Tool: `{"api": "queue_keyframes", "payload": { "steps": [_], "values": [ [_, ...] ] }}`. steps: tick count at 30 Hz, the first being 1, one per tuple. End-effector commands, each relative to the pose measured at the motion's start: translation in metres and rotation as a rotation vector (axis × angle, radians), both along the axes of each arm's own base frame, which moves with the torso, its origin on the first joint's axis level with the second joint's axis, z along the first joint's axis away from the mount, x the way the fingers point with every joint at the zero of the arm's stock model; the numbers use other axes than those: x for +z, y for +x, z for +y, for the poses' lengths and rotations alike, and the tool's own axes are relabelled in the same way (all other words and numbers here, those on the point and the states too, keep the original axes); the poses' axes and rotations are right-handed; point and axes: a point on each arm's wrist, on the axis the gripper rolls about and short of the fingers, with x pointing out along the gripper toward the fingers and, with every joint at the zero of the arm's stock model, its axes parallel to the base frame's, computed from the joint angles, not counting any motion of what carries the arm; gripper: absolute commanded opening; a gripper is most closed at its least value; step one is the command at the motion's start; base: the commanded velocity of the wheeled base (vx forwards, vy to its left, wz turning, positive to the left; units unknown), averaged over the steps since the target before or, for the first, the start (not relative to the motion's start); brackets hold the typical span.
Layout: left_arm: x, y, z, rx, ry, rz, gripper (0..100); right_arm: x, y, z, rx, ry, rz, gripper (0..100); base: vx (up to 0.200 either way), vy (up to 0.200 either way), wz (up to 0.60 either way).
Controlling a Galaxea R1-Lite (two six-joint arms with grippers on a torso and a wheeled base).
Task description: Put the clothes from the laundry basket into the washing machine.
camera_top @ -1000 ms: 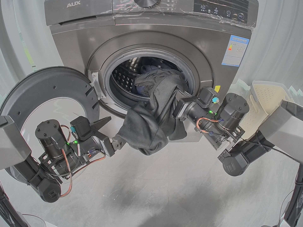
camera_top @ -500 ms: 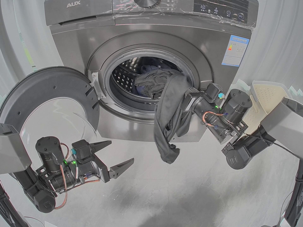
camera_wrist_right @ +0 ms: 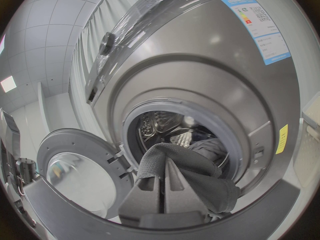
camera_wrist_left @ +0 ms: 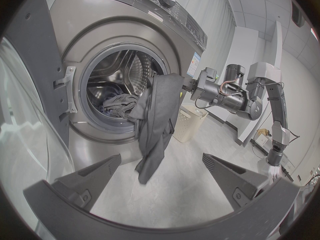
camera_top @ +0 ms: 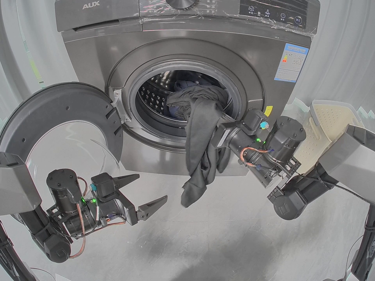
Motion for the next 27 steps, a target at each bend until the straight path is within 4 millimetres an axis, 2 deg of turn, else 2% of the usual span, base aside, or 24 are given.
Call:
{"api": "queue_keyframes", "payload": {
  "steps": [1,9,10,15,22,27],
  "values": [
    [0.001,0.007,-0.004,0.0,-0.009,-0.016,100,-0.005,-0.012,0.015,0.048,-0.011,0.014,0,0.0,0.0,0.0],
    [0.014,0.02,-0.014,0.031,-0.051,-0.077,100,-0.008,-0.02,0.021,0.073,-0.022,0.025,0,0.0,0.0,0.0],
    [0.015,0.023,-0.026,0.032,-0.067,-0.082,100,-0.008,-0.021,0.022,0.077,-0.025,0.021,0,0.0,0.0,0.0],
    [0.005,0.041,-0.05,0.038,-0.094,-0.073,100,-0.007,-0.024,0.025,0.084,-0.027,0.017,0,0.0,0.0,0.0],
    [-0.009,0.057,-0.065,0.037,-0.094,-0.062,100,0.0,-0.031,0.038,0.121,-0.018,0.003,0,0.0,0.0,0.0],
    [-0.019,0.076,-0.077,0.043,-0.102,-0.081,100,0.007,-0.035,0.044,0.139,-0.002,-0.016,0,0.0,0.0,0.0]
  ]
}}
